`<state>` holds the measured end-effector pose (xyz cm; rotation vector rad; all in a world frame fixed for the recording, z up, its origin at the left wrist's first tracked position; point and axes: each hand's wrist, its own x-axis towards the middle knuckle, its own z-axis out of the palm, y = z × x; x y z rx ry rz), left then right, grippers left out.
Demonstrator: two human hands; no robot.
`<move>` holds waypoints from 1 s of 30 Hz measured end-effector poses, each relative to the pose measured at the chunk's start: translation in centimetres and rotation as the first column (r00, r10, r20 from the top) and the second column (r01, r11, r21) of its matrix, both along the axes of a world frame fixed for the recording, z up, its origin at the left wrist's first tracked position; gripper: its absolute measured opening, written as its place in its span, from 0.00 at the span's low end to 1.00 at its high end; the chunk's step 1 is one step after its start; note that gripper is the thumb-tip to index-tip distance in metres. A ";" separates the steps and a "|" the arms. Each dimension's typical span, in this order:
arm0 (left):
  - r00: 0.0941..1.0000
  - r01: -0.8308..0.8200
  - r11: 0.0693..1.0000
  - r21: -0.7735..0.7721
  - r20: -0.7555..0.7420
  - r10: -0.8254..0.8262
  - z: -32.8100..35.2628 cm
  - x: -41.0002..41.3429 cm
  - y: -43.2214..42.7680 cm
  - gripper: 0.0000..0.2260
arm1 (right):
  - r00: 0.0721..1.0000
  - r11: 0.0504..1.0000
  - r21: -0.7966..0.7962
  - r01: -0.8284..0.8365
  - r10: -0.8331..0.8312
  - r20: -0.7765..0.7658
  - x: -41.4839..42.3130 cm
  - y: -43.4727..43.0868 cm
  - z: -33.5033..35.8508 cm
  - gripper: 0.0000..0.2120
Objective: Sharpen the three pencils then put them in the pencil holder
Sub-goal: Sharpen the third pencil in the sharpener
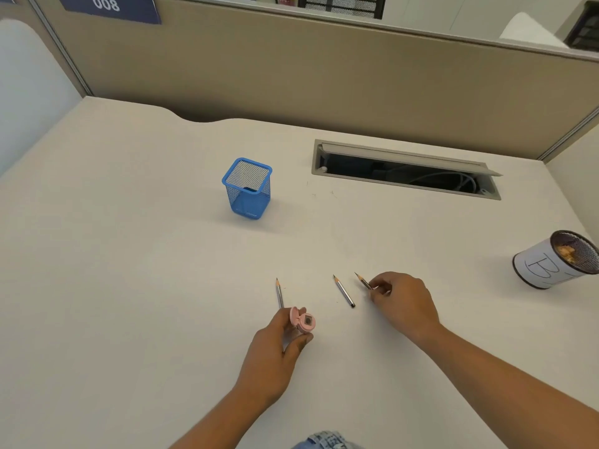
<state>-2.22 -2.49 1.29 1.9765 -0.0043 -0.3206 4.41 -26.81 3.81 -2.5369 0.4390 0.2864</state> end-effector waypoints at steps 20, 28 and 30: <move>0.998 -0.028 0.999 0.029 -0.047 0.030 1.6 -1.2 0.5 0.11 | 0.975 0.999 -0.040 -0.002 0.010 0.220 0.2 1.1 -0.2 0.06; 0.995 -0.099 0.995 0.018 -0.026 0.100 3.9 -3.0 1.8 0.09 | 0.967 0.978 0.065 -0.196 0.182 0.180 -0.7 7.6 0.4 0.00; 0.992 -0.122 0.993 0.001 -0.012 0.122 4.5 -3.5 2.4 0.09 | 0.964 0.970 0.071 -0.233 0.221 0.144 -0.7 9.5 -0.1 0.04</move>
